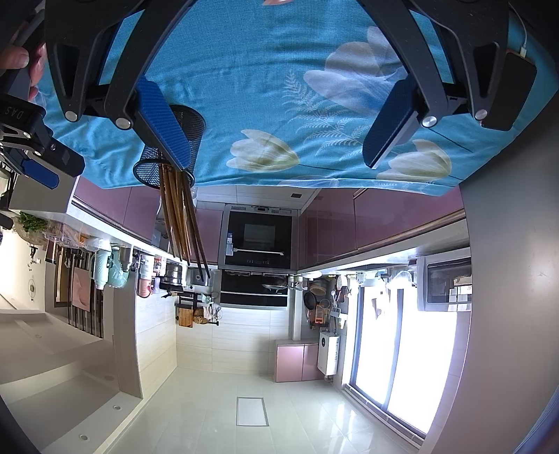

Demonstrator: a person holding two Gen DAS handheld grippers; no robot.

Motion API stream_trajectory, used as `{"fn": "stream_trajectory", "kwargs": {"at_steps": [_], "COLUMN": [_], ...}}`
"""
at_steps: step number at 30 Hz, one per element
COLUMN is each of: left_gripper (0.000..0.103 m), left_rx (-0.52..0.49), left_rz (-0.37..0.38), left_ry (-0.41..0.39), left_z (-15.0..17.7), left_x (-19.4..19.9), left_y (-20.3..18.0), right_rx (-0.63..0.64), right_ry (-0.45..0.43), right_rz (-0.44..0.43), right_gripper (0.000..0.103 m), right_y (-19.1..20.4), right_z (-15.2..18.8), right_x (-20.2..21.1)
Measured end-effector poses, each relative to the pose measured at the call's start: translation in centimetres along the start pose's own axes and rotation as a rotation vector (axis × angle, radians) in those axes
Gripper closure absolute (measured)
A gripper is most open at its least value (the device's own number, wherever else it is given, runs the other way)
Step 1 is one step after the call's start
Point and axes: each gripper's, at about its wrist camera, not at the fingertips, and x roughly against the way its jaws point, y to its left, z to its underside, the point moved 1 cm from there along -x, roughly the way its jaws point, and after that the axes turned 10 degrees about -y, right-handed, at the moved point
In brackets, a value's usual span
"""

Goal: Organize utensils

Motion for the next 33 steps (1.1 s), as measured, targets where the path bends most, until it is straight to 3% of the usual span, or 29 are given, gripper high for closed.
{"fn": "stream_trajectory", "kwargs": {"at_steps": [33], "left_gripper": [0.006], "left_rx": [0.001], "left_rz": [-0.014], "left_ry": [0.000], "left_z": [0.36], "left_x": [-0.11], "left_y": [-0.29], "right_rx": [-0.002], "right_ry": [0.008], "right_rz": [0.001], "right_gripper": [0.007], "right_y": [-0.03], "right_z": [0.16], "right_x": [-0.20]}}
